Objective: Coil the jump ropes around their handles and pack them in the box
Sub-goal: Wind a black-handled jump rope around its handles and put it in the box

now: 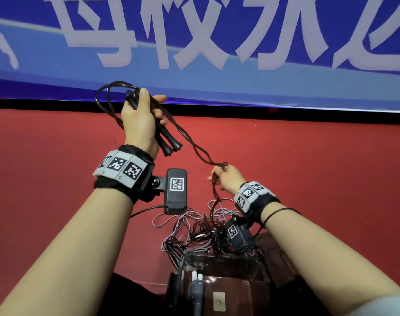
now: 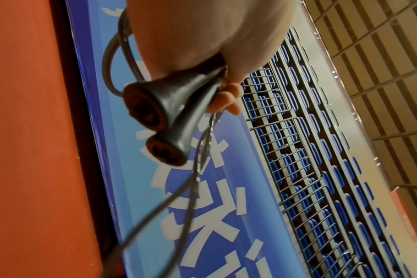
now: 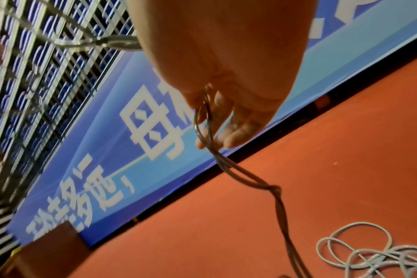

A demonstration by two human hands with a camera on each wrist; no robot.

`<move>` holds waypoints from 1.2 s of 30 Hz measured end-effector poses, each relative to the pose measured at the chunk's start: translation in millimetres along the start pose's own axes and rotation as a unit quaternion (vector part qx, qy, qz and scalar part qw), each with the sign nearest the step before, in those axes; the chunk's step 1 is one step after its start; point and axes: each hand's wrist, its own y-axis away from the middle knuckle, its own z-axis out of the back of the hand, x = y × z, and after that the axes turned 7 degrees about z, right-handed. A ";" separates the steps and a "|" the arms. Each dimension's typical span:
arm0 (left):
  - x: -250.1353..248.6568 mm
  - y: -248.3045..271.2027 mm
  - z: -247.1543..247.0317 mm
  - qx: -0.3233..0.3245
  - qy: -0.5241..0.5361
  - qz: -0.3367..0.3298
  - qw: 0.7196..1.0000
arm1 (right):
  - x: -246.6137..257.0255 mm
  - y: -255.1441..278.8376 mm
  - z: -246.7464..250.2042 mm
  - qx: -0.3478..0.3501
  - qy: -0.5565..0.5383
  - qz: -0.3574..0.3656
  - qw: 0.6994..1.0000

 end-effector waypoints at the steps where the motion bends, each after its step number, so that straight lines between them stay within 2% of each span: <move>1: 2.4 -0.5 4.1 0.001 -0.020 0.005 1.000 | 6.4 1.1 7.4 -0.025 -0.056 -0.002 0.998; 4: 12.9 -1.2 15.7 0.014 -0.078 0.039 0.996 | 34.2 9.2 35.5 -0.096 -0.168 0.024 0.981; 7: 26.5 3.7 23.1 0.042 -0.113 0.108 0.987 | 58.5 18.2 57.2 -0.140 -0.275 0.070 0.949; 9: 39.0 9.4 25.1 0.065 -0.148 0.157 0.974 | 65.8 27.0 59.5 -0.112 -0.280 0.072 0.951; 11: 53.5 16.7 24.7 0.091 -0.183 0.194 0.959 | 70.4 35.9 55.4 -0.071 -0.290 0.044 0.953; 16: 85.9 42.8 11.7 0.138 -0.266 0.289 0.909 | 86.7 45.5 41.1 -0.060 -0.305 0.145 0.939; 18: 95.6 51.9 6.5 0.172 -0.294 0.311 0.888 | 89.0 47.1 35.4 -0.052 -0.294 0.156 0.942; 20: 99.2 56.2 1.5 0.194 -0.295 0.325 0.877 | 87.8 47.0 35.0 -0.061 -0.290 0.152 0.943; 29: 94.9 52.7 -8.2 0.225 -0.271 0.308 0.884 | 80.5 48.5 54.0 -0.077 -0.315 0.142 0.935; 32: 93.9 52.9 -12.6 0.196 -0.225 0.305 0.904 | 71.9 40.6 57.6 -0.073 -0.225 0.101 0.966; 34: 91.2 51.1 -16.9 0.164 -0.182 0.302 0.921 | 60.4 39.8 56.5 -0.082 -0.139 0.031 0.986; 36: 87.4 49.0 -23.2 0.141 -0.132 0.293 0.936 | 42.6 44.0 49.1 -0.017 -0.046 -0.044 0.998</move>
